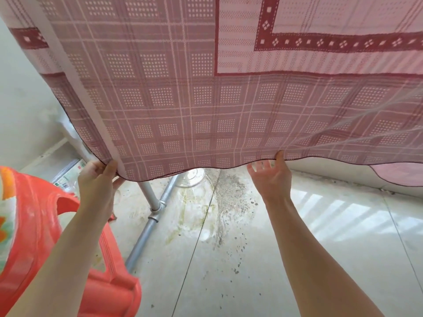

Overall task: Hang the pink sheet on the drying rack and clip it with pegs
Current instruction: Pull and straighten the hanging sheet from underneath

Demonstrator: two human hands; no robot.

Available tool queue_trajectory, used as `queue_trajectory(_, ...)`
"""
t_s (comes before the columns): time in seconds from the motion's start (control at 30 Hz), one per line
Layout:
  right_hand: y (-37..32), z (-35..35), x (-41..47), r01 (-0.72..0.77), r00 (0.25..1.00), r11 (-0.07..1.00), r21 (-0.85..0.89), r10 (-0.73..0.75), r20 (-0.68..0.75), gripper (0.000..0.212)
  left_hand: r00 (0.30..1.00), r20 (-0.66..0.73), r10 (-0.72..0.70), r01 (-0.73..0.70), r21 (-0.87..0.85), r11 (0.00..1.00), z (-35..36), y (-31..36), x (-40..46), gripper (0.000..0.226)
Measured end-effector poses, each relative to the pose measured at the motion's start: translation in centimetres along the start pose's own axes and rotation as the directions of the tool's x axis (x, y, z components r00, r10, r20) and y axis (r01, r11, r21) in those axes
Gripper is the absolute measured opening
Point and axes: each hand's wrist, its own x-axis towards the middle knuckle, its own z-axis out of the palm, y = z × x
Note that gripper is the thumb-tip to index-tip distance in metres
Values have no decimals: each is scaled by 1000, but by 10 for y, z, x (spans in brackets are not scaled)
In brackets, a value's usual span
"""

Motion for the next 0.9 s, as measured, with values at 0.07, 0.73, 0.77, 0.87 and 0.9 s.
queue_trajectory(0.07,-2,3,3,-6,1000,1000,-11,6,-6,55,1000,7,-11,11,-1,1000,-2,0,1,26)
queue_trajectory(0.73,-50,-8,-15,41,996,985,-168,-54,-72,15,996,-72,-45,40,-79,996,1,-5,-5,15)
queue_trajectory(0.77,-53,-11,-17,38,997,982,-184,-49,-54,15,997,-51,-59,53,-109,993,0,-5,-6,16)
queue_trajectory(0.87,-53,-18,-24,0,1000,984,-178,0,-4,13,987,54,-153,161,-249,955,0,-7,-12,19)
queue_trajectory(0.9,-50,-19,-26,-18,1000,986,-167,20,9,12,979,91,-184,203,-285,937,0,-9,-15,16)
